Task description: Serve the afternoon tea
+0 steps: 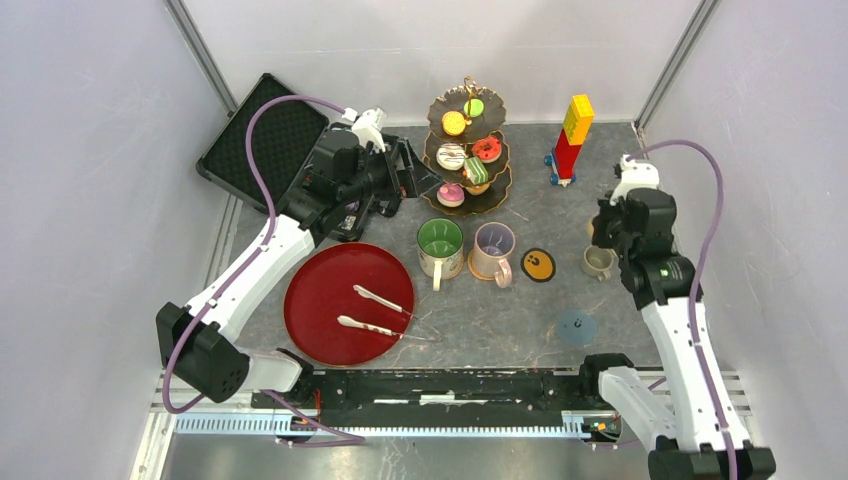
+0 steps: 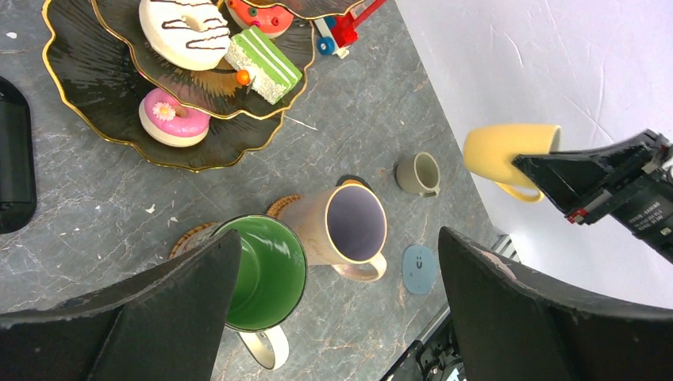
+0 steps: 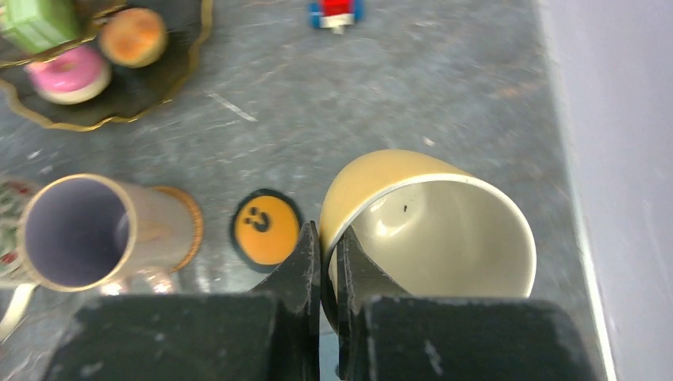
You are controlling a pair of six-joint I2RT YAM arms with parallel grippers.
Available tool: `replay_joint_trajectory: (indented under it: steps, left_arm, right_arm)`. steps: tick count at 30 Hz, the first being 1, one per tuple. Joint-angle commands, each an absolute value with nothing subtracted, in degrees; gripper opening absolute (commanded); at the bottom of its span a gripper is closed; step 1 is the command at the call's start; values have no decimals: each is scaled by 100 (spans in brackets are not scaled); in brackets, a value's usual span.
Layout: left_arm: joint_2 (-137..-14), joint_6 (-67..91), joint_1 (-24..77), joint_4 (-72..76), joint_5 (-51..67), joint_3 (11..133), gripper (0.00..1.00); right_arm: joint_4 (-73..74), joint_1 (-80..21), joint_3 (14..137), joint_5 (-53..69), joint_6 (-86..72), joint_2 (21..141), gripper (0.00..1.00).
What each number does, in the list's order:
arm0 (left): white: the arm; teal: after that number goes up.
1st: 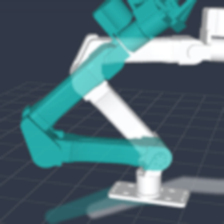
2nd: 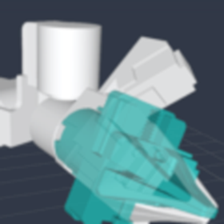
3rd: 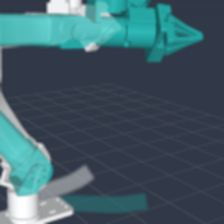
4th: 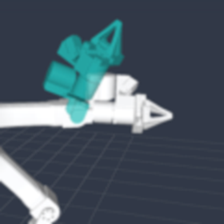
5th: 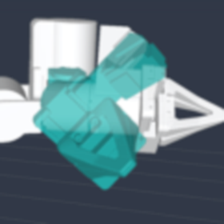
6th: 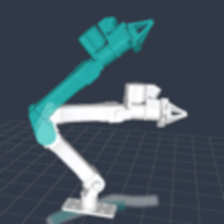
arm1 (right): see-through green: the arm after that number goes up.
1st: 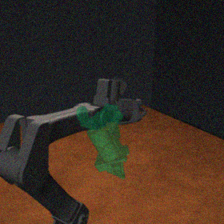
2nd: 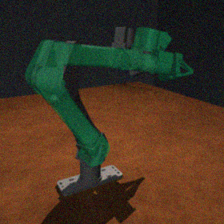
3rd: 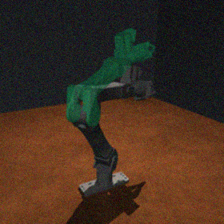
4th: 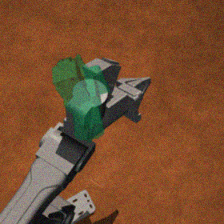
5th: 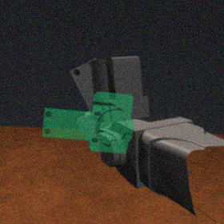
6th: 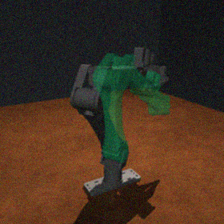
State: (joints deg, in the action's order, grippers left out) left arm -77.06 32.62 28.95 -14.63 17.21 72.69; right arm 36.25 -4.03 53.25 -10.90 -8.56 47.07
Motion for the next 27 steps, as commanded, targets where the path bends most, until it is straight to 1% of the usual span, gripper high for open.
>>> replay_joint_trajectory:
  steps: [1,5,9,12,19,27]
  left_arm:
    - [-7581,3409,2883,-1239,1858,7315,100]
    - [-7599,3401,2883,-1238,1854,7314,100]
    - [-7621,3409,2880,-1248,1872,7320,100]
    - [-7632,3399,2877,-1256,1863,7322,100]
    - [-7659,3391,2880,-1283,1872,7346,100]
    - [-7690,3393,2877,-1279,1881,7349,100]
  right_arm:
    - [3040,-551,5613,510,-409,5347,0]
    - [3055,-1125,5623,186,-657,5864,0]
    - [3087,-1961,5640,-839,-853,6320,0]
    - [3116,-2150,5614,-1301,-988,6566,0]
    - [2753,-2242,5411,-958,-1094,6974,0]
    - [2452,-2324,5169,-937,-1146,7230,0]
